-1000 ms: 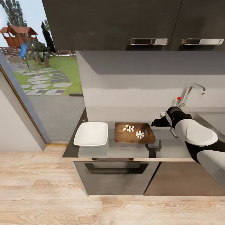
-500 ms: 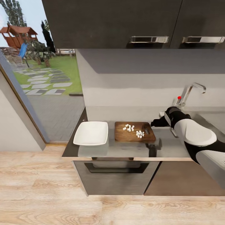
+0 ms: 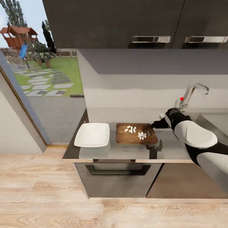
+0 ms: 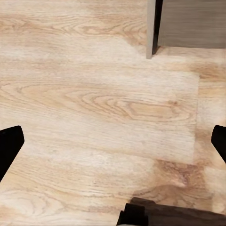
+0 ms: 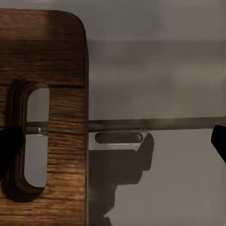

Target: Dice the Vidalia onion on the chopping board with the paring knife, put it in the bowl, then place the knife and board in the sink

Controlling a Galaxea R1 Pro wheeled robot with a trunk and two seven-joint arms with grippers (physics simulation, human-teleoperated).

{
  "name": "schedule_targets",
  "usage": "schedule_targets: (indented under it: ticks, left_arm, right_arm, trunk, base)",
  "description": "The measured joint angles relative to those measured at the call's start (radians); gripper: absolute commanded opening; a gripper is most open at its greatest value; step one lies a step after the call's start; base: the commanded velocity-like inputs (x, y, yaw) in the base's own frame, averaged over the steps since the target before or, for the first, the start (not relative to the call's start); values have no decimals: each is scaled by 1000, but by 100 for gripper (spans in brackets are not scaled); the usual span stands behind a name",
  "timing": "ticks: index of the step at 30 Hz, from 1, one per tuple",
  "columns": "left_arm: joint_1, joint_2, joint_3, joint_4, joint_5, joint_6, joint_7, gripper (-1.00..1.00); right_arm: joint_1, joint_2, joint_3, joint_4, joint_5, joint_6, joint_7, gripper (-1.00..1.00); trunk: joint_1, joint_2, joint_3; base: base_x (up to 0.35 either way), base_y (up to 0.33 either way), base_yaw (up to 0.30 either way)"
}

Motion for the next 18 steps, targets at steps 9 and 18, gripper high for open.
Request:
schedule_targets:
  ticks: [9, 18]
  left_arm:
    - [0, 0, 0, 0, 0, 0, -1, 100]
    - [0, 0, 0, 0, 0, 0, 0, 100]
  right_arm:
    - [1, -1, 0, 0, 0, 0, 0, 100]
    - [1, -1, 0, 0, 0, -1, 0, 100]
  trunk:
    - [27, -49, -22]
    - [27, -49, -22]
  base:
    - [0, 0, 0]
    - [0, 0, 0]
